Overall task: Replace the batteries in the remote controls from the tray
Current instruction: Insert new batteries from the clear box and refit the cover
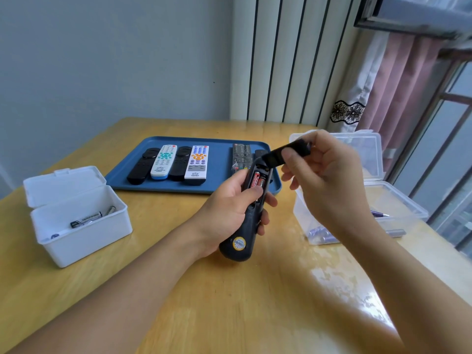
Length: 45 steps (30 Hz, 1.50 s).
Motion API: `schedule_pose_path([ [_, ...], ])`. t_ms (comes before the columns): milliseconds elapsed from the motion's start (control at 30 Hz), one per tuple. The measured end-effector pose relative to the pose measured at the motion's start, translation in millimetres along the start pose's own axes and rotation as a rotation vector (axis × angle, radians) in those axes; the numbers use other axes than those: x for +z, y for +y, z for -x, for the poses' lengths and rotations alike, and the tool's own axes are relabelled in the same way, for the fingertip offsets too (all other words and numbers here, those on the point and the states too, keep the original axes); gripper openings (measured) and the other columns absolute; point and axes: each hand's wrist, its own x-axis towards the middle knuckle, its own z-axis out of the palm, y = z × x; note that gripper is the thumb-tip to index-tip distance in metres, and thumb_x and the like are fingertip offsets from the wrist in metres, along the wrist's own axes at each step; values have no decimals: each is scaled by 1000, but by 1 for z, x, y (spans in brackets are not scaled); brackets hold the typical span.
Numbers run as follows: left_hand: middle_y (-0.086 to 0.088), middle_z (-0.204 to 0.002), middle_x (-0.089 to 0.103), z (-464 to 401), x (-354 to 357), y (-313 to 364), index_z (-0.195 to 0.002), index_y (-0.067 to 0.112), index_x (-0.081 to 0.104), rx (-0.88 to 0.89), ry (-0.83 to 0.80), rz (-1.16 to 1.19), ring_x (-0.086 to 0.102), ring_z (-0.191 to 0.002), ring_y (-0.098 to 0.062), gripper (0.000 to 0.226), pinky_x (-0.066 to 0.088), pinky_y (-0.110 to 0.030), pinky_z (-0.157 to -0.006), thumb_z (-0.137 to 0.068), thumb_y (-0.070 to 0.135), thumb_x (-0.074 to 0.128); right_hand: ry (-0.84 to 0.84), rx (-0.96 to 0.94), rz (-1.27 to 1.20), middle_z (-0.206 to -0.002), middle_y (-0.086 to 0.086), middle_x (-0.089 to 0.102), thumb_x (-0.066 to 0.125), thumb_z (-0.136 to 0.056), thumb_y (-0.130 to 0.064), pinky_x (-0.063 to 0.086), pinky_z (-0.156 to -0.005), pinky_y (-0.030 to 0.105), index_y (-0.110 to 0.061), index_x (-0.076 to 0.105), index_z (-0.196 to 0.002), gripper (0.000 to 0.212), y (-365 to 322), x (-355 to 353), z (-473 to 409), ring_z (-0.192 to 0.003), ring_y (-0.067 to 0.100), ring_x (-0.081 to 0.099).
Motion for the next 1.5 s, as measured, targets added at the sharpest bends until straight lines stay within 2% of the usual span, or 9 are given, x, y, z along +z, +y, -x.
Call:
schedule_pose_path([
  [200, 0, -70, 61, -2, -3, 3, -119, 2, 52, 64, 94, -30, 56, -58, -21, 18, 49, -32, -51, -105, 11, 46, -87, -508, 494, -67, 3, 62, 77, -82, -10, 48, -48, 37, -7, 70, -78, 9, 4, 5, 14, -55, 24, 55],
  [533, -6, -76, 60, -2, 3, 5, -121, 9, 55, 16, 117, 123, 57, -59, -19, 19, 52, -32, -55, -105, 15, 47, 12, -700, 754, -65, 5, 61, 75, -79, -7, 41, -43, 33, -8, 71, -72, 8, 9, 17, 10, -54, 28, 55],
  [733, -10, -83, 61, -3, 6, 6, -122, 7, 53, -39, 89, 282, 57, -66, -22, 35, 56, -35, -60, -108, 32, 34, -20, -641, 693, -70, 7, 64, 71, -78, -2, 47, -46, 35, -7, 73, -78, 5, 16, 24, 8, -58, 29, 57],
  [867, -8, -82, 63, -2, 5, 7, -122, 9, 53, -30, 90, 275, 57, -66, -22, 33, 56, -34, -59, -108, 32, 34, -68, -574, 585, -73, 11, 66, 71, -74, 1, 51, -51, 35, -5, 77, -91, 18, 16, 26, 8, -57, 31, 59],
  [967, -7, -82, 65, -2, 3, 6, -120, 9, 54, -18, 111, 251, 58, -64, -21, 31, 54, -33, -57, -108, 30, 36, -168, -482, 562, -80, 11, 68, 67, -78, -5, 54, -55, 38, -6, 76, -103, 26, 13, 27, 9, -63, 32, 64],
  [1067, -13, -93, 64, -3, -1, 3, -123, 7, 55, -14, 142, 227, 58, -79, -27, 32, 53, -35, -63, -108, 28, 37, -299, -413, 535, -94, 5, 68, 61, -86, -13, 56, -64, 40, -9, 72, -117, 33, 9, 22, 10, -75, 26, 66],
  [1267, -18, -105, 62, -6, -7, 0, -126, 8, 56, 12, 180, 187, 60, -88, -27, 35, 54, -41, -76, -109, 30, 34, -405, -368, 608, -113, -4, 60, 51, -96, -44, 55, -77, 39, -17, 62, -133, 47, 10, 19, 11, -99, 19, 60],
  [1400, -17, -95, 59, -5, -6, 2, -126, 3, 53, -5, 187, 183, 56, -69, -25, 36, 54, -33, -59, -109, 29, 34, -416, -302, 602, -115, -6, 59, 55, -99, -42, 55, -77, 42, -20, 62, -133, 41, 14, 21, 10, -103, 19, 59],
  [1500, -13, -90, 57, -4, -6, 3, -123, 4, 54, -23, 150, 189, 54, -63, -23, 33, 53, -29, -55, -107, 29, 41, -435, -257, 609, -114, -10, 59, 44, -98, -52, 54, -76, 41, -27, 64, -129, 45, 13, 19, 9, -101, 16, 57],
])
